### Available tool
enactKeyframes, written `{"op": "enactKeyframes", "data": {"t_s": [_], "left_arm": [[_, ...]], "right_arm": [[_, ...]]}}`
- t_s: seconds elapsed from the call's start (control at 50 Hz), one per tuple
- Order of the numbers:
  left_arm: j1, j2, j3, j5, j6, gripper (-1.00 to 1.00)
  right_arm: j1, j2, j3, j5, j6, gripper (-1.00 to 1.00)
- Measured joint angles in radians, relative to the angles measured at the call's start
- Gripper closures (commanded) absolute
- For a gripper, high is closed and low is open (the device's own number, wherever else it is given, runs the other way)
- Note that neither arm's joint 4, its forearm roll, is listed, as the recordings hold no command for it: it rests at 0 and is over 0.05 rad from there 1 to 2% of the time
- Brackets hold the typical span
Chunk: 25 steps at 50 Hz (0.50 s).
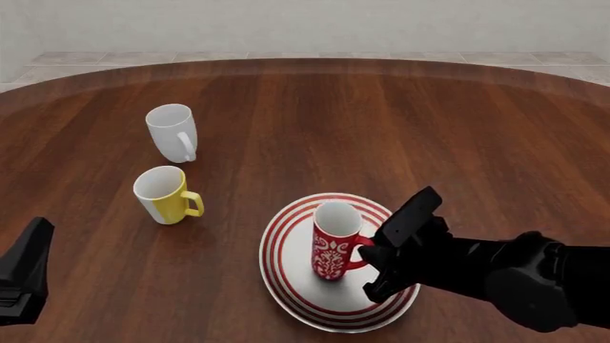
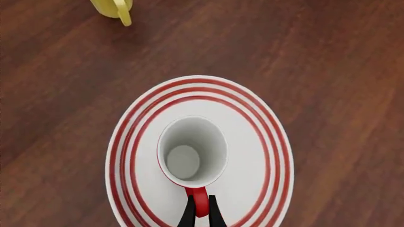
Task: Pick up the red mug and put it on the plate
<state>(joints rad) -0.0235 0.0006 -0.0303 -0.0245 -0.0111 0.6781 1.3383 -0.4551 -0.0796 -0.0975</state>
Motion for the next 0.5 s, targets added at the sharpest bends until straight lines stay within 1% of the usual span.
{"op": "enactKeyframes", "data": {"t_s": [0.5], "left_arm": [[0.000,0.000,-0.005,0.004,-0.003,-1.00]], "right_arm": [[0.009,0.014,0.006,-0.012,0.015,1.00]]}}
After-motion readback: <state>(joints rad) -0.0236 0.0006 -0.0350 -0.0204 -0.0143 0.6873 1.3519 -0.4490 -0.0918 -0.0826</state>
